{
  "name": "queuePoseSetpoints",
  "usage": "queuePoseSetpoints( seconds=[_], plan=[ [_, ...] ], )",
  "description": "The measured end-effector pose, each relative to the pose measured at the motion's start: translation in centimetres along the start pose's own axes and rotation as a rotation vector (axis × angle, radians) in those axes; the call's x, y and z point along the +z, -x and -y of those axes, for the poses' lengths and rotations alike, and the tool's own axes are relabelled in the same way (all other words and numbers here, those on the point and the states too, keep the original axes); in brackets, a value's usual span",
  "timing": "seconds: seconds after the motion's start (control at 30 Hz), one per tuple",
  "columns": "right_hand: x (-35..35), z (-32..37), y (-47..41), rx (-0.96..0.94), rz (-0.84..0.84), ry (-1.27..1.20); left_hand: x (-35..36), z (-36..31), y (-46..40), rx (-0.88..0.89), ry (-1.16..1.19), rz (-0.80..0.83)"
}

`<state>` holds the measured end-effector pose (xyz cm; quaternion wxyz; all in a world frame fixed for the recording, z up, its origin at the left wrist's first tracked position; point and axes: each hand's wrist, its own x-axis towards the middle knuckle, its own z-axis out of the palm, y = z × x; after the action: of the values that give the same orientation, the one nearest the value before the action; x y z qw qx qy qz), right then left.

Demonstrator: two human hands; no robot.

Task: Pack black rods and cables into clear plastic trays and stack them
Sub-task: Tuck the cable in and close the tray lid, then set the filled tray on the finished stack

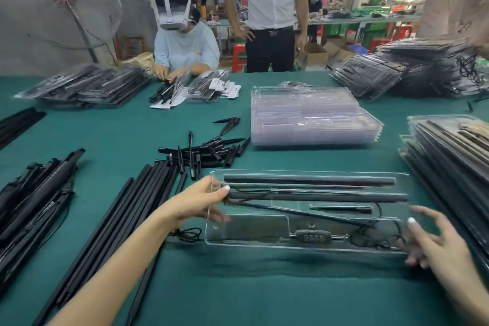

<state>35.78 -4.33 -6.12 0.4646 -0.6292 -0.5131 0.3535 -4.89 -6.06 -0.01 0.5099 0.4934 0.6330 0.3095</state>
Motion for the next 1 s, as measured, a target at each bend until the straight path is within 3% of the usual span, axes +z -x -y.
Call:
queuePoseSetpoints(
  seconds=[0.07,0.23,0.33,0.47,0.53,0.63,0.83,0.9,1.0],
  plan=[
    [-0.4,1.0,-0.6,0.098,0.012,-0.191,-0.2,-1.1,0.5,0.003,0.088,0.009],
    [0.2,4.6,-1.3,0.319,0.111,-0.933,-0.1,-3.3,1.6,0.068,0.448,0.045],
    [1.8,7.3,-0.9,0.308,0.226,-1.077,1.4,-4.7,2.2,0.092,0.551,0.002],
    [5.0,9.7,1.6,0.295,0.523,-0.933,4.2,-5.9,3.9,0.110,0.639,0.005],
    [6.5,11.0,3.0,0.230,0.620,-0.817,5.7,-6.3,5.0,0.122,0.699,0.083],
    [7.5,12.3,3.9,0.158,0.615,-0.768,7.3,-6.4,6.2,0.120,0.749,0.255],
    [4.2,14.8,2.9,0.204,0.665,-0.716,6.5,-7.3,7.3,0.103,0.854,0.443],
    [2.0,16.0,2.3,0.192,0.677,-0.646,6.8,-8.6,7.6,0.093,0.784,0.480],
    [-1.7,17.9,1.8,0.129,0.697,-0.521,9.4,-11.0,5.8,0.230,0.424,0.371]
  ],
)
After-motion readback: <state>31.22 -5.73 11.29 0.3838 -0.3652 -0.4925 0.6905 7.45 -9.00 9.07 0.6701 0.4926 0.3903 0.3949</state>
